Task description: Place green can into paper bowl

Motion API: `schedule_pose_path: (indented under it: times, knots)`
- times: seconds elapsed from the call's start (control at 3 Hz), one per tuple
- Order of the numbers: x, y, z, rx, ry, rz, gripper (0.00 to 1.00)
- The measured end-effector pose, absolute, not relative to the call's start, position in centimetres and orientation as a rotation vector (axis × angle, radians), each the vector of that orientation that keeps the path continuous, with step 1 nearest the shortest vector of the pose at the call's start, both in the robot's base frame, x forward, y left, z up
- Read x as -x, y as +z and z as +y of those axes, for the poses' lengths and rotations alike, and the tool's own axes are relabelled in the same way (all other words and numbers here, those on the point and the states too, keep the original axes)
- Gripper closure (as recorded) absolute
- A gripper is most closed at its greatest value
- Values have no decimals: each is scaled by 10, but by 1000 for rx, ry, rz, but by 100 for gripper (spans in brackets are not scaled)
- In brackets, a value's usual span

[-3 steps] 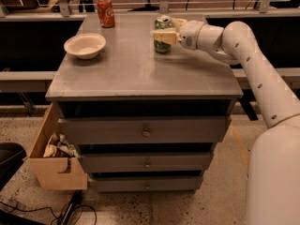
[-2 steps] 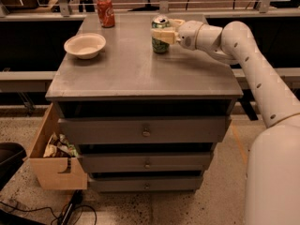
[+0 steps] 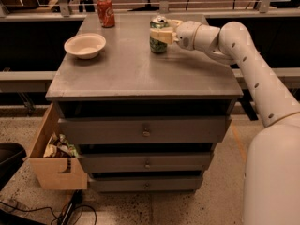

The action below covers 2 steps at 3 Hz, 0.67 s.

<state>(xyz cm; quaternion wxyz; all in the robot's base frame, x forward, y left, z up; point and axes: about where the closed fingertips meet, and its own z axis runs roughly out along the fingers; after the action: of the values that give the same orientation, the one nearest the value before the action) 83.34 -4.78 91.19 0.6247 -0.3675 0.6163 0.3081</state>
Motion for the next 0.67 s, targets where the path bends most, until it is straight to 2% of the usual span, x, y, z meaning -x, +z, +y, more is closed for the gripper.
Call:
schedule_pose_path:
  times: [0.67]
  knots:
    - [-829,941,-20,886,702,1389,100]
